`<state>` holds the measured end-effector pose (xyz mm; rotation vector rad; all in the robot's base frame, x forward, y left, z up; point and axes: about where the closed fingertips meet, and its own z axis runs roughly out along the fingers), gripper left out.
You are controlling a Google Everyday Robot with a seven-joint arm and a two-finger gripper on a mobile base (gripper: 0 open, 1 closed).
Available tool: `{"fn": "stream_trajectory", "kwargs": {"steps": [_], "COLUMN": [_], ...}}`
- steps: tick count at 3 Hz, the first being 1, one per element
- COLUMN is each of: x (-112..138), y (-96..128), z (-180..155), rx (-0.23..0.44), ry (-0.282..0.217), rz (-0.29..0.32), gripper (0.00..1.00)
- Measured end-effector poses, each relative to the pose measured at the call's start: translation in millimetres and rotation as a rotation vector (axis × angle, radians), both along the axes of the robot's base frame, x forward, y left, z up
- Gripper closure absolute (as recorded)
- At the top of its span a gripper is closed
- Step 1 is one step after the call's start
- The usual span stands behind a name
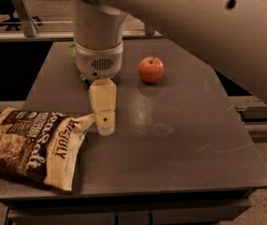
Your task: Pick brown chip bag
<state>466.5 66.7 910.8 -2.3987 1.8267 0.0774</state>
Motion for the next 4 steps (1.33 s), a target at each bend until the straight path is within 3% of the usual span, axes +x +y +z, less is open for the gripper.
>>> {"fn": "stream_trajectory", "kwargs": {"steps": [2, 3, 4], "x": [2, -7, -19], "y": [9, 31, 62], "z": [-10, -35, -60], "rx": [0.032, 0.052, 0.102], "ry": [-0.023, -0.055, -0.074], "rz": [0.029, 0.16, 0.348], "gripper": [0.0, 0.0, 0.0]}}
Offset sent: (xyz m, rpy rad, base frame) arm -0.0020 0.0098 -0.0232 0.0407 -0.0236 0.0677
